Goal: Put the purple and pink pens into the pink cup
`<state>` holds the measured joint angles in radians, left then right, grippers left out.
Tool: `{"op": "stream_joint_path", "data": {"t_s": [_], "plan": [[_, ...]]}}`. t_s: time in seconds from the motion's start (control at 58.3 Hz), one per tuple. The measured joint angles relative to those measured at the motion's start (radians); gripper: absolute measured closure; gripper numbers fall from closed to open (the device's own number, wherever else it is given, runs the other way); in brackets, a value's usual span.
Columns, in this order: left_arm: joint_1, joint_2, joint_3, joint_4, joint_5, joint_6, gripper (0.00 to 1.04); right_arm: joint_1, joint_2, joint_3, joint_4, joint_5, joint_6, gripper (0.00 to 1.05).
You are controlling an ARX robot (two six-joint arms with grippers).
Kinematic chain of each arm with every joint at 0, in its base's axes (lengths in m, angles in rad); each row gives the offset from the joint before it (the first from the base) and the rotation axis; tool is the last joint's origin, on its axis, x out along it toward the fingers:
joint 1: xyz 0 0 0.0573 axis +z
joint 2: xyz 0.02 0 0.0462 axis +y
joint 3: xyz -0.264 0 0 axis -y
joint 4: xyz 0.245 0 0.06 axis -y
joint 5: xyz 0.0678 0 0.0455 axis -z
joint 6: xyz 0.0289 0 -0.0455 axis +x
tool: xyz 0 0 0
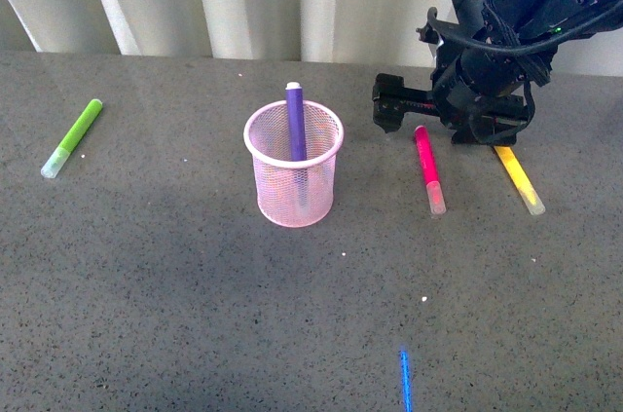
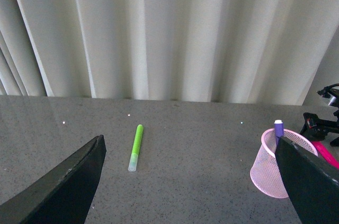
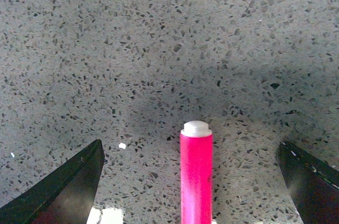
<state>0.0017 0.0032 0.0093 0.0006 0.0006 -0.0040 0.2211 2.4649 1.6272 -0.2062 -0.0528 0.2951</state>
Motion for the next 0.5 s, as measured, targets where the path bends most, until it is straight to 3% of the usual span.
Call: {"op": "stream_joint_path", "data": {"t_s": [0.086, 0.498], "plan": [[0.0, 0.0, 0.0, 0.0, 0.0, 0.0, 0.07, 0.0, 0.0, -0.003, 0.005, 0.009, 0.0, 0.08], [0.0, 0.0, 0.0, 0.0, 0.0, 0.0, 0.07, -0.048, 0.0, -0.003, -0.006, 0.016, 0.004, 0.68]]}}
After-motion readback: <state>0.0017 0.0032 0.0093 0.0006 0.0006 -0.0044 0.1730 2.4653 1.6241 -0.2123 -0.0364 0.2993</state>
